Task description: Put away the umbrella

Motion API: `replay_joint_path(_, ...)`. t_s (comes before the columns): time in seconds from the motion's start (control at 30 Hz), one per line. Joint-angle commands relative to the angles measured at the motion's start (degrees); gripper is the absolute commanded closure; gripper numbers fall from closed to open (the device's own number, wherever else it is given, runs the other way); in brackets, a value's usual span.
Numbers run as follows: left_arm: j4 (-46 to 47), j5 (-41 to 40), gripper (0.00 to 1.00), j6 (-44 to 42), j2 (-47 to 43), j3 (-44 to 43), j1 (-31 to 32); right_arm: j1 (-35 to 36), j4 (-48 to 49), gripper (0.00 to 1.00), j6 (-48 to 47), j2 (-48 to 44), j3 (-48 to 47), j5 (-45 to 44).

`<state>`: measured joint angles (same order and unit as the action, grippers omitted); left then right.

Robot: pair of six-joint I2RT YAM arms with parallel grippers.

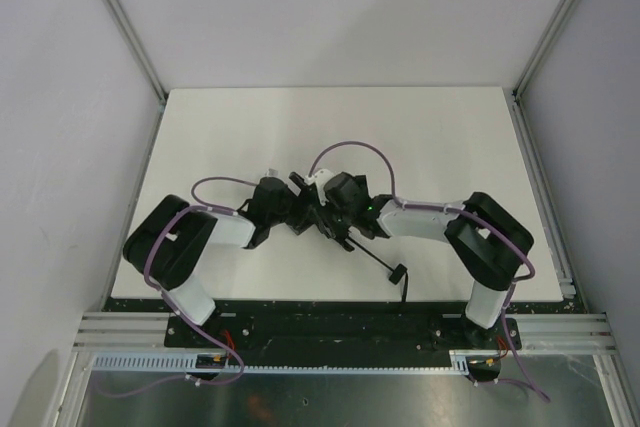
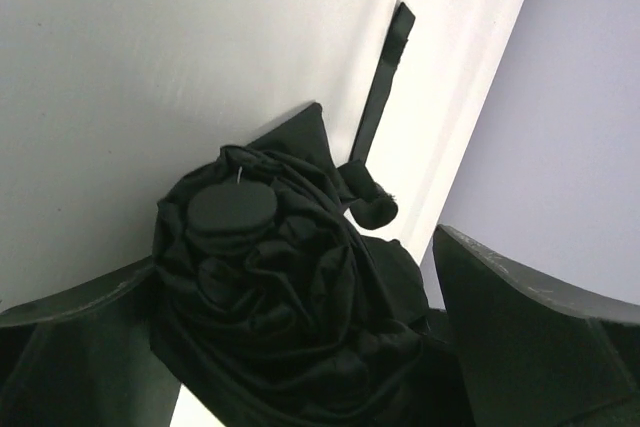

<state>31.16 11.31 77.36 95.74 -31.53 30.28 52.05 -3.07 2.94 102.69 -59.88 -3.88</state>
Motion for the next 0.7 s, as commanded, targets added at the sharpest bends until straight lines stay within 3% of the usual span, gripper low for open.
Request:
replay_joint_path(0.0, -10.12, -0.79, 0.01, -5.64, 2.53, 1.78, 0.89, -4.87, 6.49, 1.00, 3.96, -3.39, 2.93, 14.89)
replay_joint_path(0.27, -9.99, -0.66, 0.13, -5.76, 3.66, 0.47, 1.29, -8.94, 14.63, 1.00, 9.99, -4.76, 5.22, 28.07)
replay_joint_path(0.67, -9.57, -0.76, 0.64, -6.32, 3.79, -0.68, 1.97, -9.54, 20.19, 1.00, 13.48, -3.32, 5.55, 34.20)
